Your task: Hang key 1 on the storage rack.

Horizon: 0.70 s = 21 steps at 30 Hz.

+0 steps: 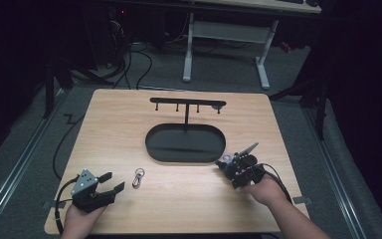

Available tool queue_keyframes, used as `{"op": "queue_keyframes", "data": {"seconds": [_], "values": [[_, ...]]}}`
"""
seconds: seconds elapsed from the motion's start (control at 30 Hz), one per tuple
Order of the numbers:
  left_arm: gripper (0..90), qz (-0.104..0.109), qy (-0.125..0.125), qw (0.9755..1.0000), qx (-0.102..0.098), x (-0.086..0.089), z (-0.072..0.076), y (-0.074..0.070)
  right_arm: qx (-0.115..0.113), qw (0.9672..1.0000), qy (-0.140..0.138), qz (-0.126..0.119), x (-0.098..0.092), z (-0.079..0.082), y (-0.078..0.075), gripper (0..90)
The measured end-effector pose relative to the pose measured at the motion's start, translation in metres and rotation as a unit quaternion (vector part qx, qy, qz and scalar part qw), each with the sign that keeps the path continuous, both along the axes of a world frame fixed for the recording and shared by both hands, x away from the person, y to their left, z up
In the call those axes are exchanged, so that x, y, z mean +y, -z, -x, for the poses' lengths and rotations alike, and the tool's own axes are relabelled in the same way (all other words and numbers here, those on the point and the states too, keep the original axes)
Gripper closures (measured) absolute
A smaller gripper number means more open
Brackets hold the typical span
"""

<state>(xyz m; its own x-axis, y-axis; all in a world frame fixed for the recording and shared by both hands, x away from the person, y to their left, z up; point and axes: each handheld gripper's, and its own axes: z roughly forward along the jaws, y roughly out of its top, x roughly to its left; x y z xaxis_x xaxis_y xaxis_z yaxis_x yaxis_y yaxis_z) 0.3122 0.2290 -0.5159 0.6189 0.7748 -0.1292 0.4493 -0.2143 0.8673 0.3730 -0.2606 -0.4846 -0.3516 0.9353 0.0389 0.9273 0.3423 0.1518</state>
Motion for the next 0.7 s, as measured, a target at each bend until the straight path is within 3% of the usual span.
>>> {"op": "queue_keyframes", "data": {"seconds": [0.3,0.7], "values": [[36.4,-0.002,0.0,1.0,0.0,-0.001,-0.001,0.001,-0.003,1.0,-0.006,-0.001,-0.004,0.006,-0.011,47.1],[36.4,-0.004,0.001,1.0,-0.002,-0.001,0.0,0.001,-0.006,0.9998,-0.017,-0.009,-0.003,0.015,-0.043,47.0]]}}
